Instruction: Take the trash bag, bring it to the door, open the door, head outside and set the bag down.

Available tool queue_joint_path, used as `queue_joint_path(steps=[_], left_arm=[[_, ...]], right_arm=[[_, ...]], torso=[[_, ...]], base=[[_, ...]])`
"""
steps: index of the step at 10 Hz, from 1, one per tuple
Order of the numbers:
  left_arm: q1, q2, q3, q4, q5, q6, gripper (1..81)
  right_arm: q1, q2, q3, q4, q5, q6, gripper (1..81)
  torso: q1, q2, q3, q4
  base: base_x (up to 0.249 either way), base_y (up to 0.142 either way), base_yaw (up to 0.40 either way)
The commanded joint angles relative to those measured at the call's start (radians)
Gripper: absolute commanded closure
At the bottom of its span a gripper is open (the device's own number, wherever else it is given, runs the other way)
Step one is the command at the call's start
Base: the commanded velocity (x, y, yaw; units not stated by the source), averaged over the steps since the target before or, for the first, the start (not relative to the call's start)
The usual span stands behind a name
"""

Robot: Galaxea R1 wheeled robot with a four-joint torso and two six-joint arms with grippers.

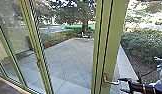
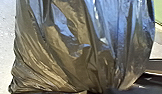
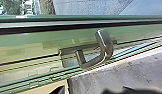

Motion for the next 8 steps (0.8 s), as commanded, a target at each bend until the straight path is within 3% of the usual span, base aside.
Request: queue_joint_path(steps=[1, 5, 8], left_arm=[[-0.049, -0.01, -0.001, -0.01, 0.059, 0.004, 81.1], [-0.049, -0.01, -0.002, -0.01, 0.058, 0.004, 81.1], [-0.052, -0.004, -0.002, -0.008, 0.058, 0.004, 81.1]], right_arm=[[0.107, 0.024, -0.059, 0.022, -0.111, 0.0, 1.0], [0.119, 0.093, -0.18, -0.01, -0.194, 0.0, 1.0], [0.112, 0.127, -0.232, -0.019, -0.209, 0.0, 1.0]], torso=[[0.0, 0.0, 0.0, 0.0], [0.0, 0.0, 0.0, 0.0], [0.0, 0.0, 0.0, 0.0]], base=[[0.0, 0.0, 0.0], [0.0, 0.0, 0.0], [0.0, 0.0, 0.0]])
